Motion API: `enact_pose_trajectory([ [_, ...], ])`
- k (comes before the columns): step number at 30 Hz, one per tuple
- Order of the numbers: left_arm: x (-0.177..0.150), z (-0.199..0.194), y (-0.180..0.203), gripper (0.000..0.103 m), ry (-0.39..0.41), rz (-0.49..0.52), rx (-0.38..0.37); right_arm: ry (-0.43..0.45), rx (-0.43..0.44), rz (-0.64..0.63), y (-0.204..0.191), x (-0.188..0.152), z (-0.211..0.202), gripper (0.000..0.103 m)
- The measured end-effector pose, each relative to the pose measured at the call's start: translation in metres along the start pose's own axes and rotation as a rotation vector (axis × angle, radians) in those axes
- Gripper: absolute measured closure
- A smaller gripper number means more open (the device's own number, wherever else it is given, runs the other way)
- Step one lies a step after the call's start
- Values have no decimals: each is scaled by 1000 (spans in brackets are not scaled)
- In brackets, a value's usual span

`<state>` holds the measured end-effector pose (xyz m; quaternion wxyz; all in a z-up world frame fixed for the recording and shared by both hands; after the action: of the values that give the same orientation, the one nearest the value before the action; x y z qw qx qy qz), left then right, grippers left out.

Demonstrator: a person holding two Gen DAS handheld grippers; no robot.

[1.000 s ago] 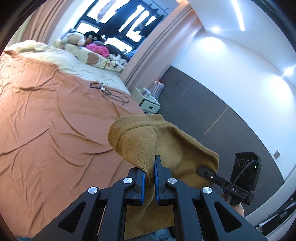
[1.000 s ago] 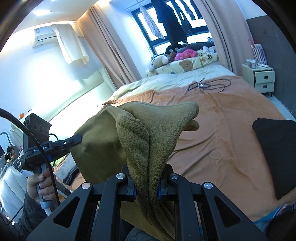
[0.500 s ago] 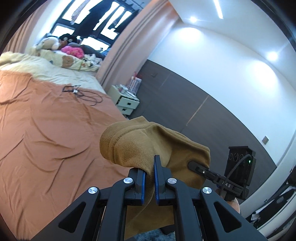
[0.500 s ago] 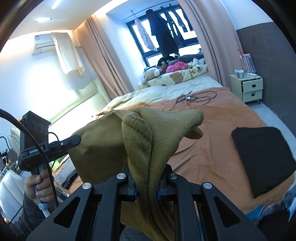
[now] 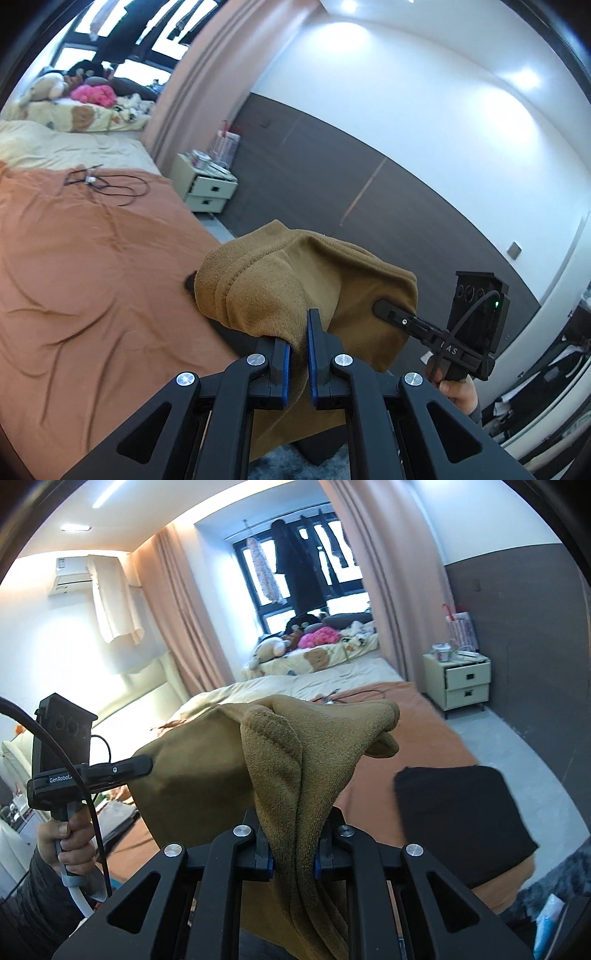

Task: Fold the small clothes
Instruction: 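Lift the shirt end with both tools and fold it over onto the strip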

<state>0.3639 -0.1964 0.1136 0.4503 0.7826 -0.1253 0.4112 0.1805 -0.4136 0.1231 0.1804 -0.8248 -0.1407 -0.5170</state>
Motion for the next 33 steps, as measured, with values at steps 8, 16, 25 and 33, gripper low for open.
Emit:
enact_pose_trajectory([
  [8,8,77,11,96,-50,58,-101,46,-97,-9,22,-3,-16,92],
  [16,9,137,21,96,-115,64,-178,63,-172,17,33,-20,-25,92],
  [25,5,199,18,96,-172,56,-227,44,-239,29,33,-18,-17,92],
  [33,-10,234,-12,96,-220,-12,-231,13,-299,67,20,-22,-1,92],
])
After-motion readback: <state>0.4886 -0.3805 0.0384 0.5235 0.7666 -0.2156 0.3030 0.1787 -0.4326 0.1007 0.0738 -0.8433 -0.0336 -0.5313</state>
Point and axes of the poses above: each gripper's, at about its wrist camera, not at the fingertips, and z roughly the way its jaws point, y to its right, x to its top, the point moved 3 cm from there along z, roughly the way its jaws point, and after that the axes turned 11 degrees about -x, right-handed, at the moved point
